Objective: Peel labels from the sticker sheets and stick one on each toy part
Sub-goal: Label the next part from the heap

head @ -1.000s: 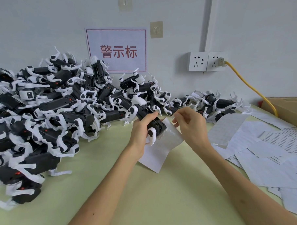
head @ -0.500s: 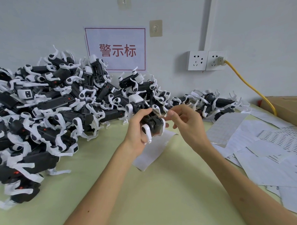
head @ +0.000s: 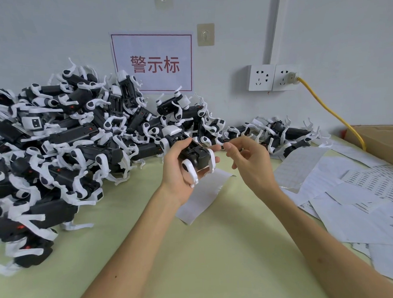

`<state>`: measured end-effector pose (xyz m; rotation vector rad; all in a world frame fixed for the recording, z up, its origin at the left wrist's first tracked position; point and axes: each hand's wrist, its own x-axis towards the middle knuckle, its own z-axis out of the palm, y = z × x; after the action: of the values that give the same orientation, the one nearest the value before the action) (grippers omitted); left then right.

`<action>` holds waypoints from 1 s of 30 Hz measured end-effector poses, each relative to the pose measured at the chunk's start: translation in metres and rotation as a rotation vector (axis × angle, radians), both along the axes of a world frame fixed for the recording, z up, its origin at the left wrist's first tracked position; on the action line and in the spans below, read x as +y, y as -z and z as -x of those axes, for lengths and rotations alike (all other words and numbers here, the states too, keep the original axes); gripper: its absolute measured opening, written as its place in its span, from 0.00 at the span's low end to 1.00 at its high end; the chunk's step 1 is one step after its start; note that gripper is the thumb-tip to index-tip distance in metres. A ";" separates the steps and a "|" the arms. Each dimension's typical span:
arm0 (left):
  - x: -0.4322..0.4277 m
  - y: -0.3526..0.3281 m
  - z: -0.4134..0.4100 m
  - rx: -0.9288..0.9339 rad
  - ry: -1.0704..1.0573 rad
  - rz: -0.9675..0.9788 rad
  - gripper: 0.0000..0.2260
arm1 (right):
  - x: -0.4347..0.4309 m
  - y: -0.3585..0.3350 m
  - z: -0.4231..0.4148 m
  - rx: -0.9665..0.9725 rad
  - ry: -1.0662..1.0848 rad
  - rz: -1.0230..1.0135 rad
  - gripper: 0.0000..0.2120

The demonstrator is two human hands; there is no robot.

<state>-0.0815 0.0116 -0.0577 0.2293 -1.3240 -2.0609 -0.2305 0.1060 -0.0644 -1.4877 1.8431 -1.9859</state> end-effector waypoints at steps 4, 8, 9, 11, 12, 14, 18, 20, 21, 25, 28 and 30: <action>-0.001 0.000 -0.001 0.001 -0.025 0.039 0.26 | -0.001 0.001 0.002 -0.027 0.023 -0.039 0.09; 0.000 0.000 0.001 -0.041 -0.077 0.021 0.23 | -0.001 0.001 0.003 -0.031 0.022 -0.066 0.11; 0.000 0.000 0.001 -0.055 -0.098 0.027 0.22 | -0.002 0.001 0.004 -0.035 0.030 -0.077 0.11; -0.001 0.000 0.001 -0.071 -0.147 0.025 0.22 | -0.003 0.003 0.008 -0.039 0.055 -0.106 0.12; -0.002 -0.001 0.001 -0.081 -0.175 0.009 0.21 | -0.004 0.005 0.011 -0.038 0.061 -0.137 0.12; -0.005 -0.001 0.003 -0.135 -0.234 -0.058 0.18 | -0.005 0.008 0.018 0.019 0.038 -0.273 0.11; -0.011 0.006 0.007 -0.336 -0.300 -0.198 0.13 | -0.003 0.014 0.020 0.367 -0.031 -0.588 0.06; -0.012 0.008 0.008 -0.367 -0.282 -0.247 0.17 | 0.000 0.012 0.016 0.413 -0.086 -0.642 0.05; -0.013 0.009 0.008 -0.379 -0.279 -0.257 0.18 | 0.002 0.011 0.015 0.421 -0.115 -0.663 0.06; -0.015 0.014 0.010 -0.435 -0.278 -0.229 0.14 | 0.008 0.005 0.009 0.490 -0.210 -0.758 0.14; -0.016 0.016 0.011 -0.449 -0.269 -0.218 0.14 | 0.008 0.004 0.007 0.488 -0.220 -0.779 0.14; -0.017 0.016 0.012 -0.460 -0.273 -0.211 0.14 | 0.007 0.004 0.008 0.471 -0.216 -0.783 0.13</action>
<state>-0.0932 -0.0058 -0.0740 0.9713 -1.2412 -1.9757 -0.2380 0.1133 -0.0686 -1.8166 2.1133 -0.6833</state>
